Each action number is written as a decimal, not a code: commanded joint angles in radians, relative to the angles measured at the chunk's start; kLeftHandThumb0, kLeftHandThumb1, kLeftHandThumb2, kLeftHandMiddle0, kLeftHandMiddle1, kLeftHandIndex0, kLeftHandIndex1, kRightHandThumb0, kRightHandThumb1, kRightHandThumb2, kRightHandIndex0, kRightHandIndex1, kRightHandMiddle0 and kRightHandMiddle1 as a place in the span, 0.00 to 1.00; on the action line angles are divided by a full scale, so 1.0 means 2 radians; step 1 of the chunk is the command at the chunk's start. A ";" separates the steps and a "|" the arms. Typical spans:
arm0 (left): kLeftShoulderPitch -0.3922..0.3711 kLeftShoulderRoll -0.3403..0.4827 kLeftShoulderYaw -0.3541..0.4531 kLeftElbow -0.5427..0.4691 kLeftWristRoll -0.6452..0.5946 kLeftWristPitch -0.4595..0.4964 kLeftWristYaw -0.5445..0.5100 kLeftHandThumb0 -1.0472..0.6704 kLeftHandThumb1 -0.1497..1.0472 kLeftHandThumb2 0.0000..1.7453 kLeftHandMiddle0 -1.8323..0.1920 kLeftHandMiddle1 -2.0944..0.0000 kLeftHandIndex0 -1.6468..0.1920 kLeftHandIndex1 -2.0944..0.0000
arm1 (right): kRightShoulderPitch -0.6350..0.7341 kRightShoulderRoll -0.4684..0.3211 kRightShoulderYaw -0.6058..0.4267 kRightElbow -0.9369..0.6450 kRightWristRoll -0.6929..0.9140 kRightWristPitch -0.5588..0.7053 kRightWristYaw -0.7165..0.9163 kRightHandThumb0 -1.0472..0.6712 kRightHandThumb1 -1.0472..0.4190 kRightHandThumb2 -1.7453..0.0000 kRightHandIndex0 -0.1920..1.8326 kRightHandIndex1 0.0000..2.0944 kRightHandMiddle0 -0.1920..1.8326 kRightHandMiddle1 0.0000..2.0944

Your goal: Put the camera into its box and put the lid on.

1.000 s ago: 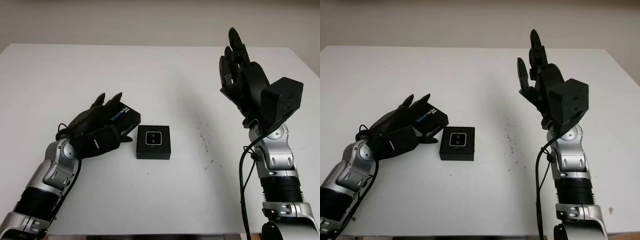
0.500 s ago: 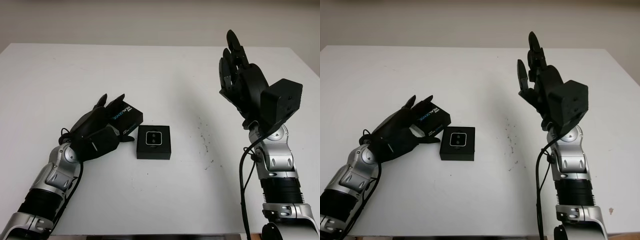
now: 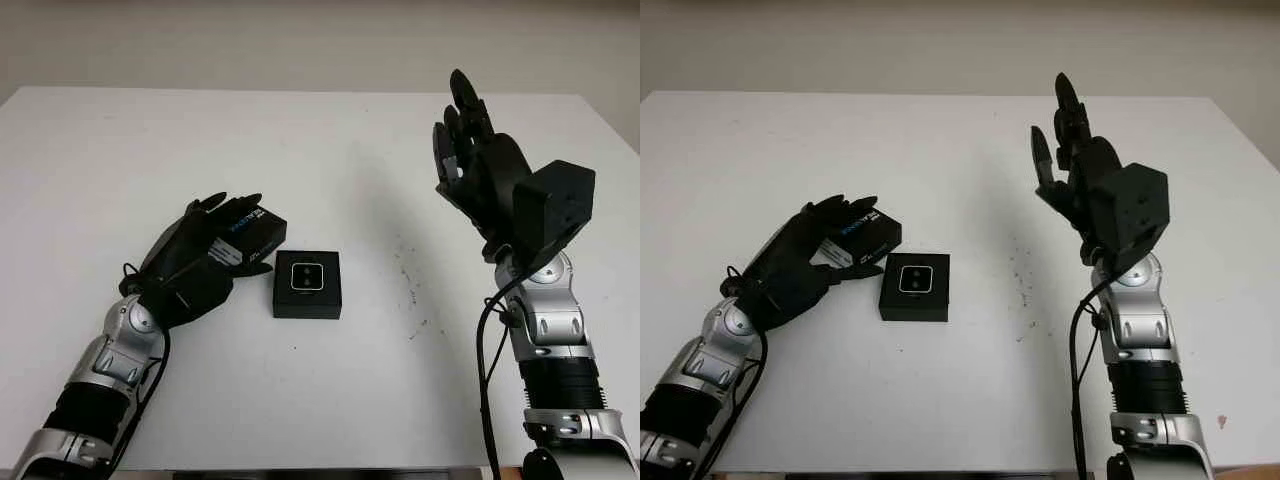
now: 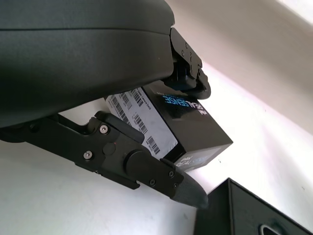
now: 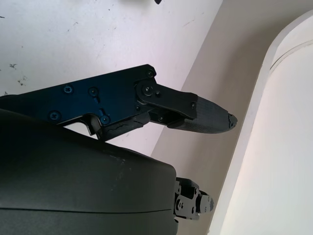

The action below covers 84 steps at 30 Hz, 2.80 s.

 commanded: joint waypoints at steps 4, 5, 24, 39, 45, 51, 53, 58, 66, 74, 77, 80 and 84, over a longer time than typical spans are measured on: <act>0.001 0.013 -0.014 0.008 0.041 -0.020 0.028 0.53 0.98 0.03 0.79 0.30 0.68 0.53 | 0.002 -0.001 0.000 -0.015 0.002 0.005 0.002 0.26 0.00 0.64 0.04 0.03 0.01 0.10; 0.001 0.014 -0.015 0.008 0.047 -0.020 0.031 0.53 0.97 0.03 0.78 0.32 0.68 0.52 | 0.002 0.000 -0.001 -0.015 0.002 0.006 0.003 0.27 0.00 0.64 0.04 0.02 0.01 0.10; 0.001 0.000 0.024 -0.011 0.002 -0.030 0.051 0.54 0.96 0.03 0.74 0.39 0.72 0.48 | 0.006 -0.001 0.000 -0.021 0.008 0.010 0.017 0.26 0.00 0.67 0.03 0.02 0.00 0.09; 0.042 -0.044 0.118 -0.268 -0.242 0.083 -0.087 0.53 0.95 0.03 0.71 0.33 0.74 0.43 | 0.010 0.011 0.000 -0.028 0.014 0.026 0.013 0.27 0.00 0.67 0.04 0.03 0.01 0.10; 0.051 -0.037 0.124 -0.301 -0.302 0.101 -0.155 0.50 0.97 0.03 0.71 0.32 0.76 0.40 | 0.012 0.010 -0.001 -0.023 0.017 0.021 0.018 0.27 0.00 0.67 0.04 0.03 0.01 0.11; 0.042 -0.006 0.110 -0.268 -0.339 0.106 -0.270 0.51 0.97 0.03 0.71 0.32 0.74 0.41 | 0.015 0.006 0.004 -0.024 0.004 0.021 0.019 0.26 0.00 0.67 0.06 0.03 0.01 0.12; 0.035 -0.004 0.103 -0.250 -0.337 0.104 -0.292 0.51 0.97 0.03 0.70 0.33 0.72 0.42 | 0.016 0.007 0.005 -0.026 0.006 0.024 0.021 0.27 0.00 0.67 0.06 0.03 0.01 0.11; 0.015 -0.004 0.080 -0.219 -0.309 0.095 -0.314 0.48 0.96 0.03 0.68 0.34 0.67 0.39 | 0.015 0.008 0.003 -0.025 0.010 0.024 0.025 0.27 0.00 0.67 0.05 0.03 0.00 0.10; -0.009 -0.021 0.047 -0.174 -0.266 0.031 -0.322 0.49 0.98 0.03 0.70 0.28 0.70 0.31 | 0.013 0.007 0.002 -0.021 0.011 0.022 0.028 0.28 0.00 0.66 0.05 0.03 0.01 0.09; -0.021 -0.032 0.025 -0.141 -0.237 -0.003 -0.324 0.49 0.99 0.03 0.71 0.22 0.73 0.29 | 0.011 0.005 0.002 -0.022 0.011 0.027 0.030 0.27 0.00 0.66 0.05 0.03 0.02 0.09; -0.024 -0.032 0.019 -0.132 -0.229 -0.015 -0.327 0.49 0.99 0.03 0.70 0.22 0.72 0.28 | 0.010 0.006 0.001 -0.021 0.013 0.027 0.031 0.27 0.00 0.66 0.05 0.03 0.02 0.08; -0.026 -0.029 0.016 -0.125 -0.225 -0.024 -0.330 0.48 0.99 0.03 0.70 0.19 0.72 0.25 | 0.009 0.006 0.000 -0.020 0.016 0.026 0.034 0.27 0.00 0.67 0.05 0.03 0.01 0.08; -0.027 -0.021 0.014 -0.119 -0.220 -0.031 -0.339 0.47 0.99 0.03 0.70 0.18 0.74 0.24 | 0.009 0.007 0.001 -0.020 0.013 0.027 0.031 0.26 0.00 0.67 0.05 0.03 0.02 0.08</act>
